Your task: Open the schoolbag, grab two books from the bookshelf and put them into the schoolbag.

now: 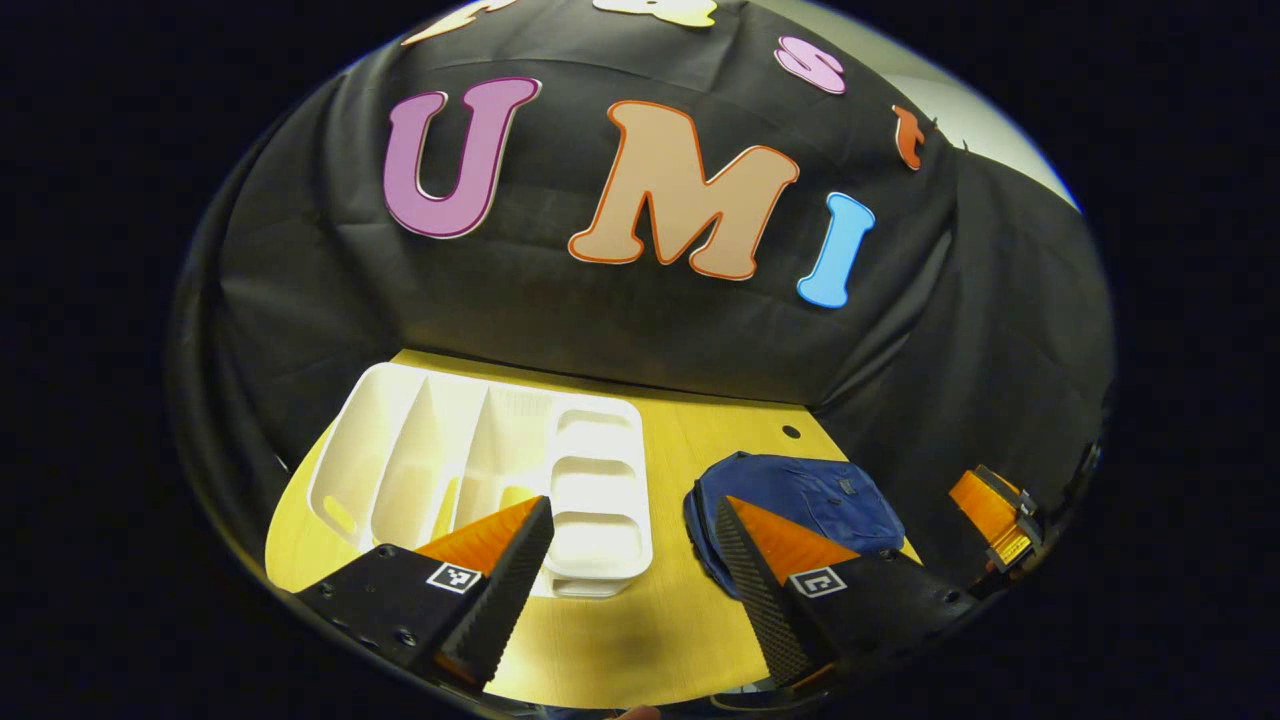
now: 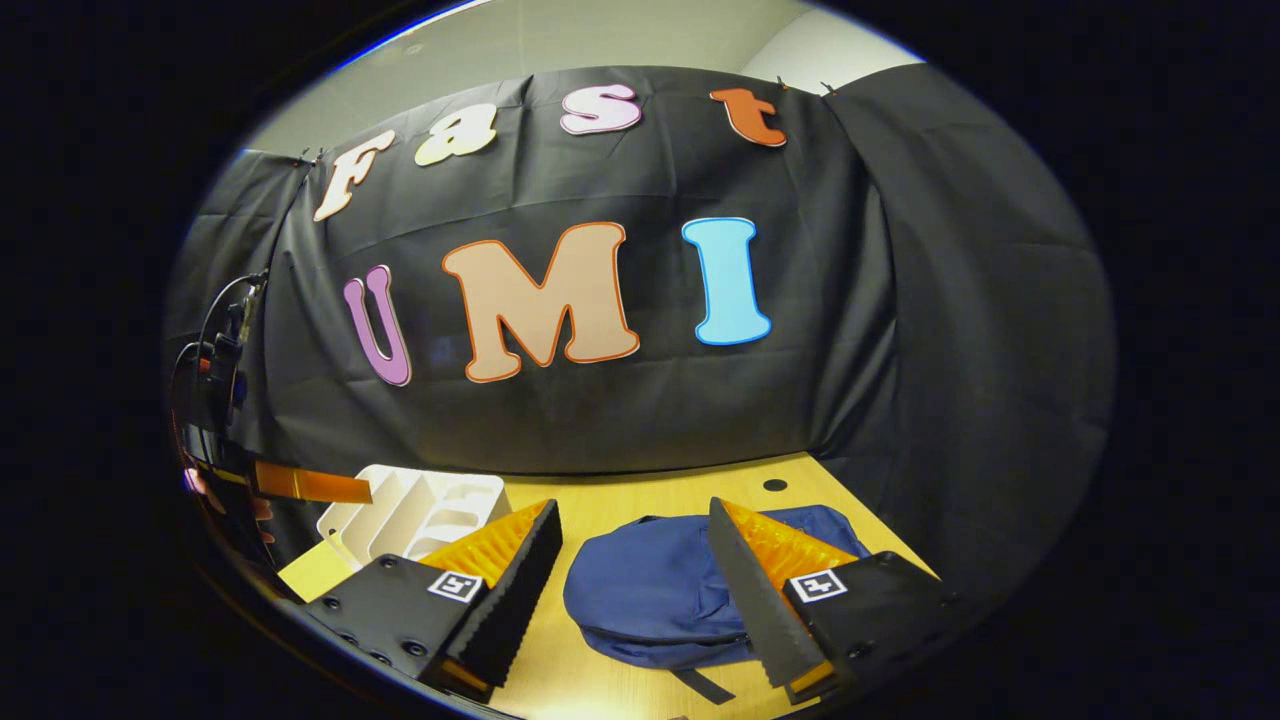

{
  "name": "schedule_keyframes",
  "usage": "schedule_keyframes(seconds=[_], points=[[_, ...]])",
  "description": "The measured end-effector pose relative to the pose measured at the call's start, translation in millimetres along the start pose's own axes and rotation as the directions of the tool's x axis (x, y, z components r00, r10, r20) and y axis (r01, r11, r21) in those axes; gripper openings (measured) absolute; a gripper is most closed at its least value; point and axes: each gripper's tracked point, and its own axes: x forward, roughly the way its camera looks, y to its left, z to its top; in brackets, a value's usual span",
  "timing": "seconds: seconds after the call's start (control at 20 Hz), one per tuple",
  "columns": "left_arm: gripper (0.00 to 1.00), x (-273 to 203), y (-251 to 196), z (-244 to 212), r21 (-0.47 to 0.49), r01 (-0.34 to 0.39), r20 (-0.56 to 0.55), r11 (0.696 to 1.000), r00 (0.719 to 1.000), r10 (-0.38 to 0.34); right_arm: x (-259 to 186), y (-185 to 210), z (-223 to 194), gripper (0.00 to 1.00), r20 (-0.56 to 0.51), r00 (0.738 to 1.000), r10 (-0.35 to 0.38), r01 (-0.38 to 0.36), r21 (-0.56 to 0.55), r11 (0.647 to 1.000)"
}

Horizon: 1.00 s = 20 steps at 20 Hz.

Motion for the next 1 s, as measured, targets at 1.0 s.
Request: schedule_keyframes(seconds=[1.0], points=[[0.95, 4, 29, -16, 0.087, 0.086, -0.076, 0.993, 0.994, -0.079, -32, 44, 15, 0.94, 0.083, 0.994, -0.076, 0.078, -0.025, 0.997]])
